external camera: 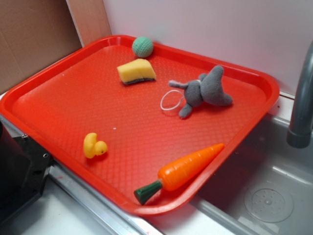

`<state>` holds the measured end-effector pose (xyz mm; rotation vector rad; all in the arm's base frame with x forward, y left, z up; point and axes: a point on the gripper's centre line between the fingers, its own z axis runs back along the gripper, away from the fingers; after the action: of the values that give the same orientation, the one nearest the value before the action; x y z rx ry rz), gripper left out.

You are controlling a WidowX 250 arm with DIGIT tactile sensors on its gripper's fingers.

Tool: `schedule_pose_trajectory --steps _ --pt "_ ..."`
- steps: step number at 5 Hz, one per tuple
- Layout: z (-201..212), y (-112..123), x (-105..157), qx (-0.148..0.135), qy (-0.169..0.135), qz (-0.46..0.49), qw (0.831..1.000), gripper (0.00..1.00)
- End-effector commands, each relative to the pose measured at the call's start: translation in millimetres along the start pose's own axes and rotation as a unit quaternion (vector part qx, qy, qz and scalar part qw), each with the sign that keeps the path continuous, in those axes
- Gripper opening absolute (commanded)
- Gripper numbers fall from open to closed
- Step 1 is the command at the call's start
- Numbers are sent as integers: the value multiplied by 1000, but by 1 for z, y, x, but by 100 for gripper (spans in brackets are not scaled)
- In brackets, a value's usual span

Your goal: Grab the gray animal.

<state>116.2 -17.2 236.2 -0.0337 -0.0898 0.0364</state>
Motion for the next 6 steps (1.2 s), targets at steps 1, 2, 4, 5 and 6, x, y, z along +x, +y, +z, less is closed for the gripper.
schedule_pose_trajectory --steps 1,2,4,5,6 --pt "0 0 0 0 0 0 1000 100" --pt "3 1 -4 -8 -10 -4 1000 100" --pt "4 -2 -7 -9 -14 -8 1000 100" --pt "-4 -3 4 -8 -18 -12 1000 100" --pt "-18 -6 28 -10 -37 -27 999 100"
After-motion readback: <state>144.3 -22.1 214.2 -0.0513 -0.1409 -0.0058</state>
